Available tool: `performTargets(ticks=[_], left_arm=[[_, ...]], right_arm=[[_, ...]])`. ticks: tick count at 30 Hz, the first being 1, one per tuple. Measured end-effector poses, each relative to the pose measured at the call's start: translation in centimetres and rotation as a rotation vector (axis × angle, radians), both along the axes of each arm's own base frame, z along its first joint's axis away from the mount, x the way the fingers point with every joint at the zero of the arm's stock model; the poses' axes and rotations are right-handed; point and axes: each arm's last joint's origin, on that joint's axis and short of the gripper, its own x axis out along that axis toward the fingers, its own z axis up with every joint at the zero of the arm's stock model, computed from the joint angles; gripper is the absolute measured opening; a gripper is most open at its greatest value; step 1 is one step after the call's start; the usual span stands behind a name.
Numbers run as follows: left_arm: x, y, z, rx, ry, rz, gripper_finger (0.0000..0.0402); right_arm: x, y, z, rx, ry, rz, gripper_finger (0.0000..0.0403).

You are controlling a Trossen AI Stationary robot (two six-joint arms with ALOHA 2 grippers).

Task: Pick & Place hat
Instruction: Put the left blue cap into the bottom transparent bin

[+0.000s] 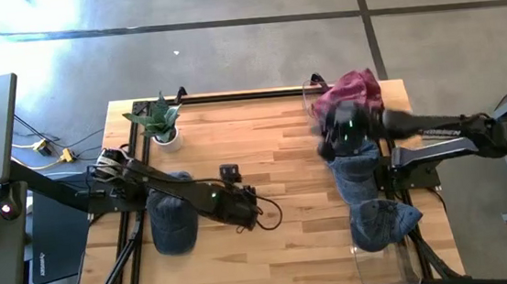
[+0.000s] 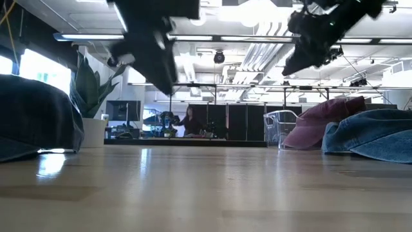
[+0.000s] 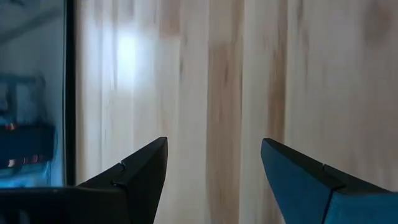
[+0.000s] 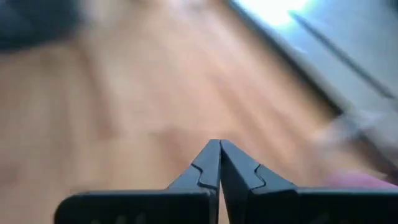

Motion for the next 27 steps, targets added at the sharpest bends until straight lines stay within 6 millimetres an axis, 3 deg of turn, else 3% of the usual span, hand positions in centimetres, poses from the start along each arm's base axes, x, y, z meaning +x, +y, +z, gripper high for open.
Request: performTargets(ticks=[5,10,17,27], left_arm=[[-2.3,-1.0,3.0,-0.152,0.234,0.059,0.0253],[-5.0,-1.2,3.7,-0.255,0.396,0.253,0.0253],[-7.0,-0.2,3.5,-0.276,0.414,0.308,0.0253],[-14.2,5.1,4.1,-0.348,0.338,0.519,0.0253]], right_arm=[[1.0,4.2,-4.5,0.047,-0.205,0.260,0.0002],[0.5,5.8,-6.9,0.014,-0.262,0.346,0.0003],[0.4,6.0,-7.1,0.030,-0.247,0.356,0.0006],[0.4,5.9,-7.1,0.028,-0.255,0.356,0.0005]])
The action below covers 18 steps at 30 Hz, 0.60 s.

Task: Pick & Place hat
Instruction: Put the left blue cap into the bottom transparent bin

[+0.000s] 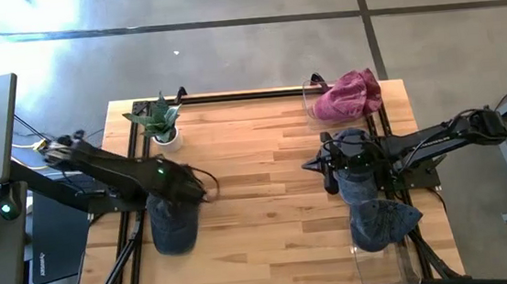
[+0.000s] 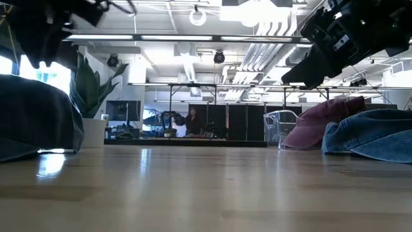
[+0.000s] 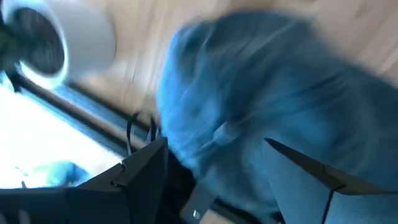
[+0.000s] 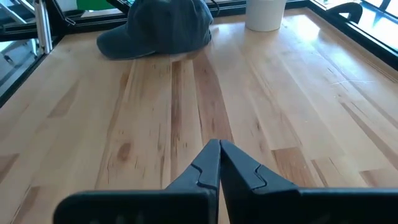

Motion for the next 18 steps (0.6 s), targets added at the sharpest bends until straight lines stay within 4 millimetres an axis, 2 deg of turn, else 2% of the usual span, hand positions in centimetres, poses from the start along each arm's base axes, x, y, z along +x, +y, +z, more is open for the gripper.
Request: performTargets(ticks=[4,8,13,18], left_arm=[[-2.4,2.0,-1.2,-0.055,0.016,0.067,0.0253],[-3.4,3.2,-2.7,-0.079,0.008,0.047,0.0253],[-2.6,3.6,-4.6,-0.154,-0.041,-0.073,0.0253],[-1.5,3.2,-5.5,-0.218,-0.082,-0.140,0.0253]], right_arm=[[0.0,0.0,0.0,0.000,-0.001,0.001,0.0005],[0.0,0.1,0.0,0.004,0.001,0.023,0.0002],[0.0,0.1,0.0,-0.001,-0.003,0.039,0.0006],[0.0,0.1,0.0,-0.001,-0.002,0.039,0.0002]])
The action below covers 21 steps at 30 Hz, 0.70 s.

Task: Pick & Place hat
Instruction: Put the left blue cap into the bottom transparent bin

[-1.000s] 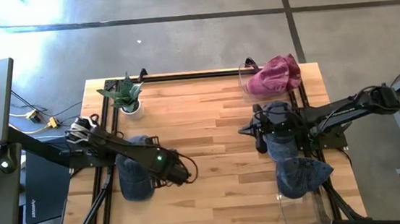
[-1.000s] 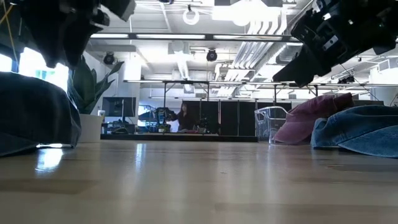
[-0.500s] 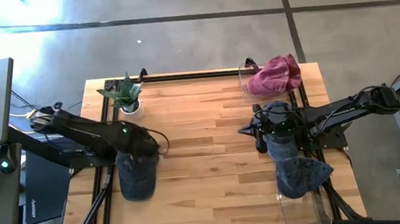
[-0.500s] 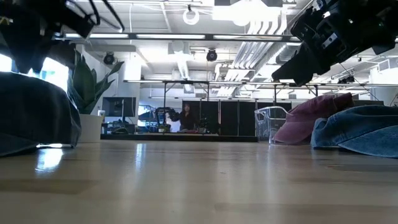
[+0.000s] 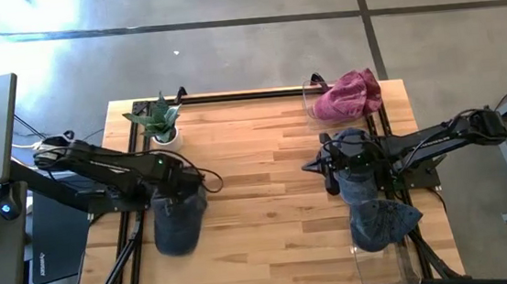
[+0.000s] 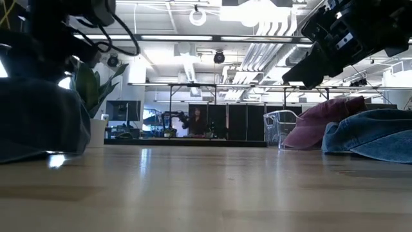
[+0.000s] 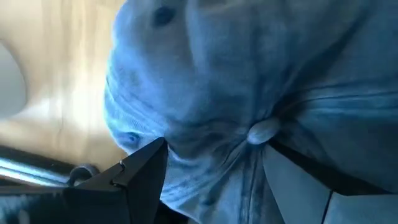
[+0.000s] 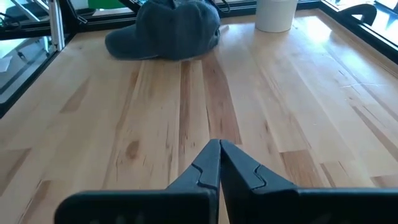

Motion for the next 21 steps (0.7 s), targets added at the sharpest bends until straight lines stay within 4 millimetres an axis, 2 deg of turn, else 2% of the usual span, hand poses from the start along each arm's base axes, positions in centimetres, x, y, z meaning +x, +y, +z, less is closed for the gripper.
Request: performTargets(ticks=[8,11,14,18,20,21], left_arm=[[1.1,-0.2,0.2,-0.014,-0.133,-0.016,0.0251],[1.8,-0.2,0.1,0.001,-0.182,-0.053,0.0230],[2.7,-0.3,-0.3,0.023,-0.215,-0.106,0.0180],[3.6,-0.4,-0.6,0.037,-0.265,-0.178,0.0082],[4.1,-0.5,-0.1,0.039,-0.313,-0.219,0.0028],[4.5,-0.5,0.4,0.045,-0.345,-0.237,0.0015]], right_arm=[[0.0,0.0,0.0,0.000,-0.002,0.000,0.0004],[0.0,0.0,0.0,0.000,-0.002,0.000,0.0002],[0.0,0.0,0.0,0.000,0.000,0.000,0.0005],[0.0,0.0,0.0,0.000,0.003,0.000,0.0009],[0.0,0.0,0.0,-0.003,0.000,0.001,0.0008],[0.0,0.0,0.0,-0.008,0.000,0.003,0.0006]])
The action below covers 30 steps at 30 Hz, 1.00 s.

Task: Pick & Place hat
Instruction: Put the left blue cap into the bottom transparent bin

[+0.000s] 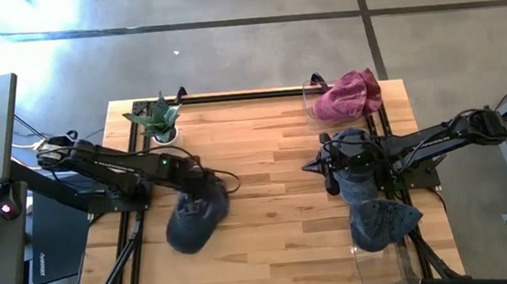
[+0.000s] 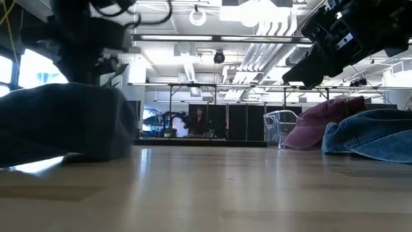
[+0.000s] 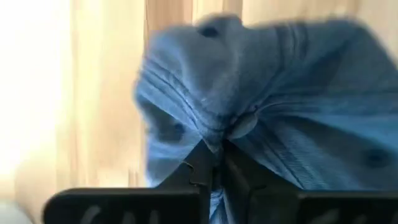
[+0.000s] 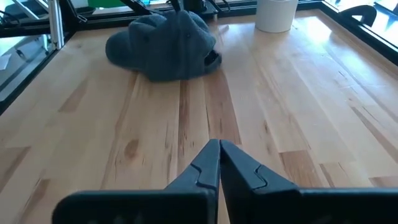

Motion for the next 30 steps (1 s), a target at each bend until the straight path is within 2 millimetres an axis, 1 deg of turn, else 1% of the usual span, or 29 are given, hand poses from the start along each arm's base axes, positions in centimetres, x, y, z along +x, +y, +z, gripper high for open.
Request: performTargets(ticks=[2,3,6,8,10,11,13,15,18,20,22,24,25,27,30], left_arm=[[0.7,0.1,1.5,0.069,-0.059,0.001,0.0016],[1.0,0.2,2.6,0.132,-0.096,0.011,0.0019],[2.2,0.6,6.8,0.347,-0.243,0.059,0.0014],[2.7,1.0,9.8,0.485,-0.348,0.124,0.0005],[3.1,1.2,12.3,0.582,-0.459,0.199,0.0005],[3.4,1.1,13.0,0.598,-0.504,0.208,0.0006],[4.4,0.9,13.2,0.589,-0.552,0.172,0.0005],[5.0,0.6,11.9,0.537,-0.528,0.108,0.0003],[6.5,-0.3,8.6,0.446,-0.512,0.058,0.0003],[7.6,-0.8,5.1,0.381,-0.478,0.016,0.0003],[9.5,-1.7,1.4,0.269,-0.498,-0.051,0.0003],[11.1,-2.5,-1.6,0.157,-0.509,-0.152,0.0003],[11.8,-3.3,-2.9,0.104,-0.505,-0.211,0.0003],[12.8,-4.0,-4.8,0.044,-0.466,-0.303,0.0003],[15.0,-5.2,-6.4,-0.022,-0.458,-0.360,0.0007]], right_arm=[[0.0,0.0,0.0,-0.003,-0.005,-0.001,0.0003],[0.0,0.0,0.0,-0.005,-0.005,-0.006,0.0002],[0.0,0.0,0.0,-0.007,-0.005,-0.010,0.0003],[0.0,0.0,0.0,-0.007,-0.005,-0.010,0.0006],[0.0,0.0,0.0,-0.007,-0.005,-0.010,0.0007],[0.0,0.0,0.0,-0.007,-0.005,-0.010,0.0006],[0.0,0.0,0.0,-0.006,-0.001,-0.007,0.0003],[0.0,0.0,-0.1,-0.002,0.006,0.001,0.0002],[-0.1,0.0,-0.2,-0.001,0.024,0.004,0.0005],[-0.1,0.0,-0.3,-0.001,0.029,0.004,0.0008],[-0.1,0.0,-0.3,-0.001,0.034,0.004,0.0008],[-0.1,0.0,-0.3,-0.001,0.033,0.003,0.0007],[-0.1,0.0,-0.3,-0.003,0.031,0.000,0.0005],[-0.1,0.0,-0.2,-0.005,0.027,-0.005,0.0002],[-0.1,0.0,-0.2,-0.002,0.023,0.001,0.0002]])
